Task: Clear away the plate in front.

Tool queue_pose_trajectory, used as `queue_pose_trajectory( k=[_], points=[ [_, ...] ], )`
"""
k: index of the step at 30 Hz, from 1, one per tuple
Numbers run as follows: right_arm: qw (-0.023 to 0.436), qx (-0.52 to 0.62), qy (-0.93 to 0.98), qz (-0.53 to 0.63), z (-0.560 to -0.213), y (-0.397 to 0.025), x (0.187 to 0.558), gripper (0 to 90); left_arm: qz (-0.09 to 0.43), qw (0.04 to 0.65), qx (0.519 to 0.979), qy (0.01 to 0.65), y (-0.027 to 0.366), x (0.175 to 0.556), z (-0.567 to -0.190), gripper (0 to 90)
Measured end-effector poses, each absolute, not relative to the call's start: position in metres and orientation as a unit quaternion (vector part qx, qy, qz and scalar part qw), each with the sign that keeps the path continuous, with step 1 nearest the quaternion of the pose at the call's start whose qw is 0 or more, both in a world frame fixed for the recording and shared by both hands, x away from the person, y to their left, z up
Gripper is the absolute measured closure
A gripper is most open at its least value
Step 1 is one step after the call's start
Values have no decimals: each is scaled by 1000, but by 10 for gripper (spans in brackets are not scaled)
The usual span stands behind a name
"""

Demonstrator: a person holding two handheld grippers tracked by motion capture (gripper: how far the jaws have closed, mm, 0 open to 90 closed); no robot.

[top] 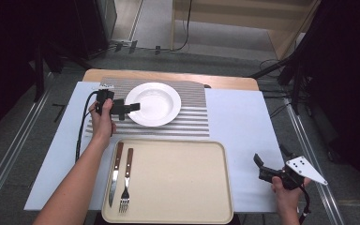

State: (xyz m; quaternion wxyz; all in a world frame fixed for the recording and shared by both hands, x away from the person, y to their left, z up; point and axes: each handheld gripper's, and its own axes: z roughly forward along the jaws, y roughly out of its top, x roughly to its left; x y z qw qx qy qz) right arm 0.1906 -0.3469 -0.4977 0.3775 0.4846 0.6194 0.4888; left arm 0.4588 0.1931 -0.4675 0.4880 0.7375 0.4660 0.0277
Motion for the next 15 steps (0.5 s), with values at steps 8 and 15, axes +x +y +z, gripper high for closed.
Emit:
queue_pose_trajectory(
  k=[8, 15],
  points=[
    [376, 484, 621, 489, -499, -348, 192, 0, 15, 469, 729, 499, 190, 481, -475, 0],
    [375, 486, 620, 489, -500, -349, 191, 0, -6, 459, 720, 520, 193, 492, -483, 0]
  ],
)
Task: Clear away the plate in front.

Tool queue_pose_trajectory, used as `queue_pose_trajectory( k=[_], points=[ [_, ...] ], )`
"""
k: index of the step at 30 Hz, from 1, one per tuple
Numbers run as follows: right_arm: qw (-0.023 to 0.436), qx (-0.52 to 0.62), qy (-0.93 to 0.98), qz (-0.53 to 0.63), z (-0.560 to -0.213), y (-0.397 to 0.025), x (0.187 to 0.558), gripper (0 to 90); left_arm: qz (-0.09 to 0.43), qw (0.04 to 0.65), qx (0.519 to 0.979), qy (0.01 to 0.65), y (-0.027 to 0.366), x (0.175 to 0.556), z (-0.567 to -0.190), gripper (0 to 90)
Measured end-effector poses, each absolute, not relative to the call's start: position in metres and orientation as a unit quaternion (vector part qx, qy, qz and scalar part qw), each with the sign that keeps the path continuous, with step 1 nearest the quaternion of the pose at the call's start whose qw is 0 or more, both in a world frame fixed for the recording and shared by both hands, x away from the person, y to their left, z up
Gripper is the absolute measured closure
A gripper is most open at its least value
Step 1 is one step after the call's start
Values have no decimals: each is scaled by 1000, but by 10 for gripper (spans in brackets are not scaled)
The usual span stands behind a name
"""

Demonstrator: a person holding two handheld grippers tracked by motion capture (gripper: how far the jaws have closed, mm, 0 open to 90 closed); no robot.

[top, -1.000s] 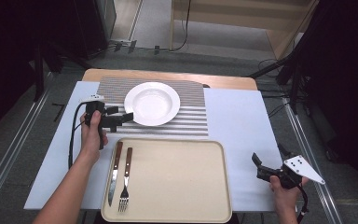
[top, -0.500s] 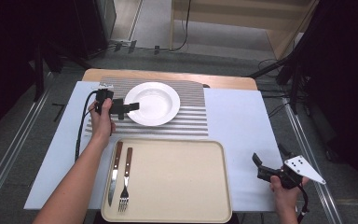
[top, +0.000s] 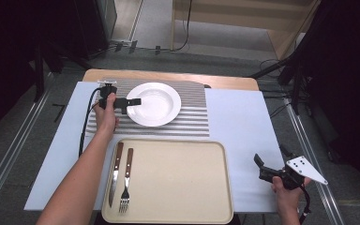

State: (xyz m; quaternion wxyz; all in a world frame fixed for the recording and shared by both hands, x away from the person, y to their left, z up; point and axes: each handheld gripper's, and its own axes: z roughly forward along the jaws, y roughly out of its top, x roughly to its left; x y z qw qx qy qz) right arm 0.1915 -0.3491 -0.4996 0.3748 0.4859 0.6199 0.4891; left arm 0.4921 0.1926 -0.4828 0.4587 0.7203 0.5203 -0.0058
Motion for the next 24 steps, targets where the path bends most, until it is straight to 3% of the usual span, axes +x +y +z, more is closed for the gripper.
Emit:
queue_pose_trajectory(
  k=[5, 11, 19, 24],
  points=[
    [373, 487, 621, 489, -500, -349, 191, 0, -16, 452, 716, 532, 192, 496, -486, 116],
    [373, 487, 621, 487, -500, -349, 192, 0, -40, 459, 704, 540, 192, 500, -492, 166],
    [371, 487, 623, 486, -501, -348, 193, 0, -81, 478, 678, 552, 196, 503, -495, 176],
    [370, 490, 623, 485, -502, -348, 194, 0, -79, 470, 680, 558, 195, 504, -494, 176]
  ],
)
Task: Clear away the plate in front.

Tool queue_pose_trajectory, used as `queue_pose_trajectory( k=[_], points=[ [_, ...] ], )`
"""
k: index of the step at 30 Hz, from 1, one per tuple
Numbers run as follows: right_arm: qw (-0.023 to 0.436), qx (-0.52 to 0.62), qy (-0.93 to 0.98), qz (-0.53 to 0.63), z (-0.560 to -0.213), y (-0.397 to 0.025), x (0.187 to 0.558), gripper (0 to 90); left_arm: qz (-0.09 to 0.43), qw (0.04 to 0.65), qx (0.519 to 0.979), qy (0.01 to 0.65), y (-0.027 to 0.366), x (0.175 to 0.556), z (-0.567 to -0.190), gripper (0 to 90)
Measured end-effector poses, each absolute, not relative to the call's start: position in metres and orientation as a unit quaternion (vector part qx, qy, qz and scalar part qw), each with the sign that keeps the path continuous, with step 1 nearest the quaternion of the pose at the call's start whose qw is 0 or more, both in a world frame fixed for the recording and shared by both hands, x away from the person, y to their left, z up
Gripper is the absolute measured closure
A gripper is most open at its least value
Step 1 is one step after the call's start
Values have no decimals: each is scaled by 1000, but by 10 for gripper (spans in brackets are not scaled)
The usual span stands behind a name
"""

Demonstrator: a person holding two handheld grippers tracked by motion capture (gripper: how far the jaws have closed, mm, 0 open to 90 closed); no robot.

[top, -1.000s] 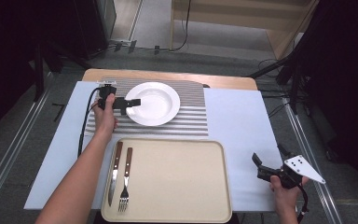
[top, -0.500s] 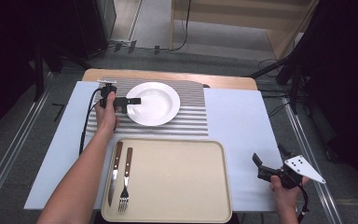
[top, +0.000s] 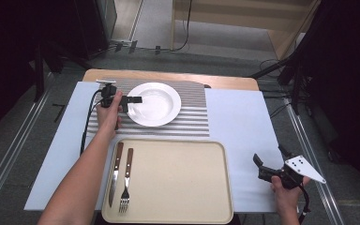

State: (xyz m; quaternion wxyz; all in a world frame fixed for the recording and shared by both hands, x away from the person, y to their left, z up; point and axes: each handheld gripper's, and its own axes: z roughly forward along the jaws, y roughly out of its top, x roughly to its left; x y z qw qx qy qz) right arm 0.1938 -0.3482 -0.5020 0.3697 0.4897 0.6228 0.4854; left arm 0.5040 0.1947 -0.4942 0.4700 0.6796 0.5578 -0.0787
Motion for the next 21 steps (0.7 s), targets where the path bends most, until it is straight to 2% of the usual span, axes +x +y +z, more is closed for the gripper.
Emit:
queue_pose_trajectory(
  k=[7, 12, 14, 16, 18, 21],
  points=[
    [372, 488, 623, 485, -502, -348, 194, 0, -70, 456, 675, 576, 194, 505, -495, 277],
    [369, 489, 625, 483, -503, -347, 195, 0, -77, 446, 669, 590, 194, 507, -498, 393],
    [370, 488, 625, 483, -503, -348, 195, 0, -80, 437, 677, 587, 191, 507, -501, 409],
    [371, 489, 625, 484, -503, -348, 195, 0, -88, 438, 679, 583, 189, 507, -504, 472],
    [370, 490, 624, 483, -503, -348, 195, 0, -81, 433, 679, 587, 186, 506, -504, 481],
    [369, 492, 624, 482, -503, -348, 195, 0, -53, 409, 686, 599, 182, 506, -502, 607]
  ],
)
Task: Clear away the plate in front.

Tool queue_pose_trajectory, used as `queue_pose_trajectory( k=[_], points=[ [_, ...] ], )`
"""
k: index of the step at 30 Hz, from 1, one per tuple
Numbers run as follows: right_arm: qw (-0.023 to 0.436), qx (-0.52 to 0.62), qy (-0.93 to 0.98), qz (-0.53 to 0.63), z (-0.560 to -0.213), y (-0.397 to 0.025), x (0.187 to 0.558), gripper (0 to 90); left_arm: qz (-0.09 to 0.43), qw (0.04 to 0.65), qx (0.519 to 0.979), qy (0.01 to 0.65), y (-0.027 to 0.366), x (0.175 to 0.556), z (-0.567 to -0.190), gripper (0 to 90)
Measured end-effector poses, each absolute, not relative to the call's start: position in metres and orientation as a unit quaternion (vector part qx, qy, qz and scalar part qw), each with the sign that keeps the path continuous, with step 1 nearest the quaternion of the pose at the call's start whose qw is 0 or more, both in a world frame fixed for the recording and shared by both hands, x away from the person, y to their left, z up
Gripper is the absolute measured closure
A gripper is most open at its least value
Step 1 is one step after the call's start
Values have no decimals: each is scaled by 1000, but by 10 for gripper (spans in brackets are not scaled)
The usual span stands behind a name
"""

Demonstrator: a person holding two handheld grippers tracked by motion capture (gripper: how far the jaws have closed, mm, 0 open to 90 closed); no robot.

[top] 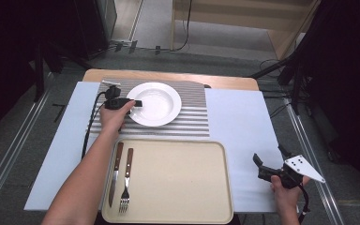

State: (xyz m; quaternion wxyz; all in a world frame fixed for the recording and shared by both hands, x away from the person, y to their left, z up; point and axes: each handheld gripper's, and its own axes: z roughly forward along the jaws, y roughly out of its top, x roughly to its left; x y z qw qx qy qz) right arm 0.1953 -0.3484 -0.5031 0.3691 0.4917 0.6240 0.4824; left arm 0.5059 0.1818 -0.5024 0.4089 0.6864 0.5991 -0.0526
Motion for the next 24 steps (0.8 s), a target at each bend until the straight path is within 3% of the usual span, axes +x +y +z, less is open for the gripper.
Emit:
queue_pose_trajectory(
  k=[1, 13, 24],
  points=[
    [369, 492, 624, 483, -503, -348, 195, 0, -49, 405, 687, 601, 182, 506, -502, 702],
    [374, 491, 622, 482, -502, -348, 194, 0, -42, 437, 688, 577, 176, 500, -488, 790],
    [375, 491, 621, 483, -502, -349, 194, 0, -31, 445, 683, 579, 170, 497, -481, 817]
  ],
)
